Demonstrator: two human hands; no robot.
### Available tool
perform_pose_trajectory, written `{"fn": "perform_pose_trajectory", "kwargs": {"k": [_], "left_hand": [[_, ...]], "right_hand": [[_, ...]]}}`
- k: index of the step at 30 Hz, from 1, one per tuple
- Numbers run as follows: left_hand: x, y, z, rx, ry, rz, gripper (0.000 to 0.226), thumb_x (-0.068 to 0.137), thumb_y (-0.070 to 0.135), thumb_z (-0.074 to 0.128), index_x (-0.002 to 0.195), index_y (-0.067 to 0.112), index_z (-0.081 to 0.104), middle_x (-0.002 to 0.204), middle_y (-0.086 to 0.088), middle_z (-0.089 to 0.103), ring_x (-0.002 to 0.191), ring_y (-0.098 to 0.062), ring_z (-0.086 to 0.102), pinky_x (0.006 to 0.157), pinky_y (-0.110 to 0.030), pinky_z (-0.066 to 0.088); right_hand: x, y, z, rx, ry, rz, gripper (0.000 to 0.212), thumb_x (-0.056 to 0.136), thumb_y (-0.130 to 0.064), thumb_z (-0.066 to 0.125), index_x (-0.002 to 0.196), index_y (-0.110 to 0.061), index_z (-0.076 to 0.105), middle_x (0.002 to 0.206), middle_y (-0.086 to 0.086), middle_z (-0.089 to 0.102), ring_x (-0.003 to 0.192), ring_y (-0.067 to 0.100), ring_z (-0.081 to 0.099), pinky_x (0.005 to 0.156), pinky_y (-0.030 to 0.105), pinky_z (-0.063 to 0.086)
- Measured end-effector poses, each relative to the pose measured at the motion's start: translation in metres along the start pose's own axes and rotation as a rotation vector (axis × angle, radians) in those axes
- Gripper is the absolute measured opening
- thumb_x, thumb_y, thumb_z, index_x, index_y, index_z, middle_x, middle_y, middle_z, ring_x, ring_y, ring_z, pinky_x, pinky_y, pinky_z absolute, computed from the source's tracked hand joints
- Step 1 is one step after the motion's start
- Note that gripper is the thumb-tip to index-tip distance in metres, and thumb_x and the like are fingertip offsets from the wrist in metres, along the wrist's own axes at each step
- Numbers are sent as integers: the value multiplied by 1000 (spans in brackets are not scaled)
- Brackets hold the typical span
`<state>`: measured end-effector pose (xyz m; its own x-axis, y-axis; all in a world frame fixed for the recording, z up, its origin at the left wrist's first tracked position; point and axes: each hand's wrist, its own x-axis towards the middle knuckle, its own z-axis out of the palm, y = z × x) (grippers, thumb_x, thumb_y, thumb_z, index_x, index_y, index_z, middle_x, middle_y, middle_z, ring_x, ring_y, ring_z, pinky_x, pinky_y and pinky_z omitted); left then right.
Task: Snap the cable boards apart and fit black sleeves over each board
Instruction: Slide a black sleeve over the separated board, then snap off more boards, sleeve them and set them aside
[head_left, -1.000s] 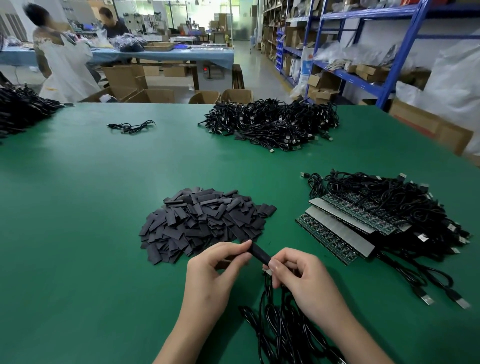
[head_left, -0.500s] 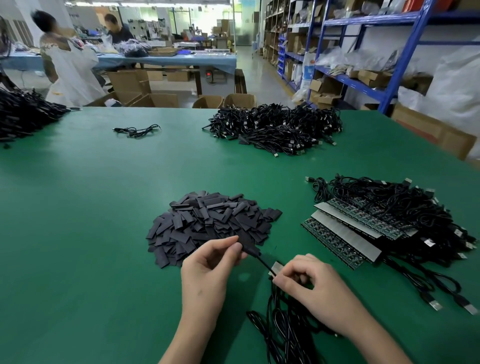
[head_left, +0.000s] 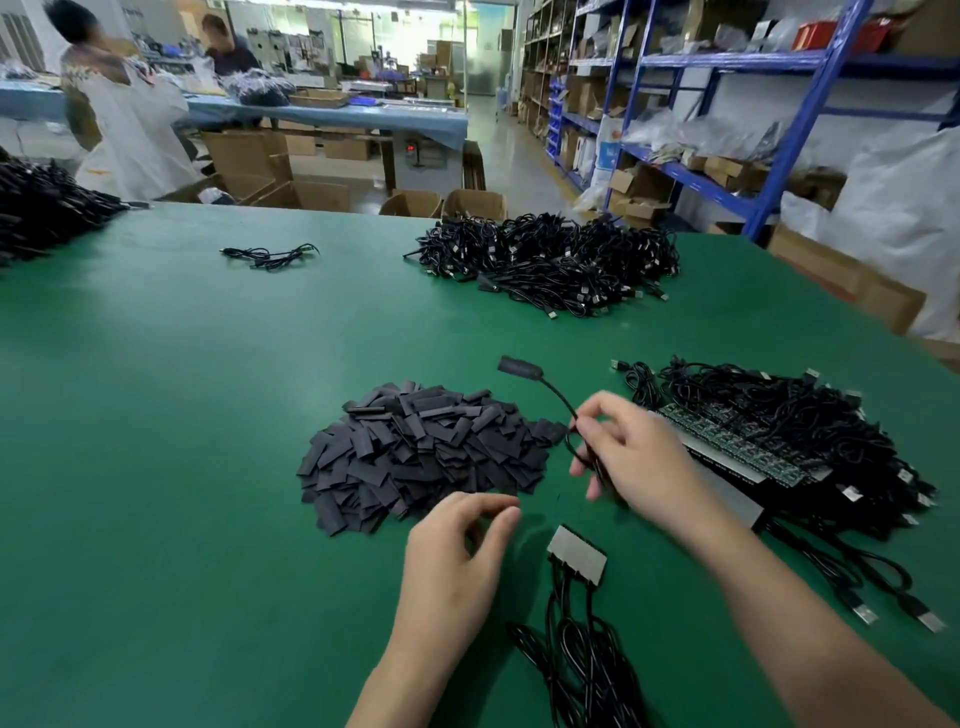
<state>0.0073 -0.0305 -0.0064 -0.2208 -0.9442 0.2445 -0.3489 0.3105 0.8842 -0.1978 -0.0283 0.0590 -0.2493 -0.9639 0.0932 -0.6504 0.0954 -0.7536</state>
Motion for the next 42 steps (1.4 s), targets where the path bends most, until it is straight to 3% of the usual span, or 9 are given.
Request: {"fn": "perform_pose_trajectory", "kwargs": {"k": [3,8,11,17,20,25,30,35,42], "left_hand": [[-2,-2,3,178,-101,82,20,97,46,65,108,34,77,99,26,61,93,2,58,76,-12,44],[-3,-8,7,298,-195,132,37,97,60,55,120,38,72,105,26,54,107,6,47,89,-14,39],[-2,-9,6,310,-216,138,40,96,64,52,121,40,72,106,24,52,108,5,45,90,-15,39],[-1,-8,6,354,-263,171,36,95,65,52,118,45,71,107,24,51,106,5,44,88,-18,39],[-1,-7,5,335,-274,160,29,94,61,58,114,46,73,105,26,54,108,6,46,87,-16,39],[-1,-2,2,163,-249,91,14,93,47,69,97,37,77,99,25,64,103,4,59,90,-21,47],[0,5,-3,-162,-168,3,33,99,44,63,75,21,63,68,13,58,66,-4,52,64,-22,41],[1,6,-1,-317,-41,3,47,101,48,55,72,11,47,66,9,40,63,-9,38,57,-26,31],[-3,4,4,-253,-57,87,45,97,54,49,70,18,47,62,13,47,60,-5,41,55,-22,36]], "right_hand": [[59,-16,1,-197,57,-76,14,108,-24,50,102,-22,63,71,0,71,46,2,64,45,22,48],[123,-47,-7,-321,130,-39,34,111,-35,41,134,-16,55,83,1,60,70,23,56,65,33,38],[99,-46,-4,-313,127,-108,29,110,-35,44,126,-17,59,88,-4,62,60,10,50,51,25,39],[-14,22,7,-464,-170,118,27,99,-54,57,114,-32,63,101,-15,64,92,3,62,86,33,55],[-46,40,6,-494,-179,143,29,92,-62,61,108,-38,58,97,-15,54,90,-4,50,77,24,45],[-66,35,25,-316,-153,119,29,86,-58,71,91,-37,51,96,-16,55,90,-2,52,80,26,48],[-60,12,25,280,-255,92,24,92,-32,73,88,-39,50,89,0,76,81,19,66,84,42,53],[-59,0,51,443,-145,30,21,78,-40,72,92,-40,55,86,-1,74,74,11,62,74,35,52],[-73,13,67,553,-173,37,24,78,-53,70,93,-35,67,82,-1,74,67,8,61,64,27,52]]}}
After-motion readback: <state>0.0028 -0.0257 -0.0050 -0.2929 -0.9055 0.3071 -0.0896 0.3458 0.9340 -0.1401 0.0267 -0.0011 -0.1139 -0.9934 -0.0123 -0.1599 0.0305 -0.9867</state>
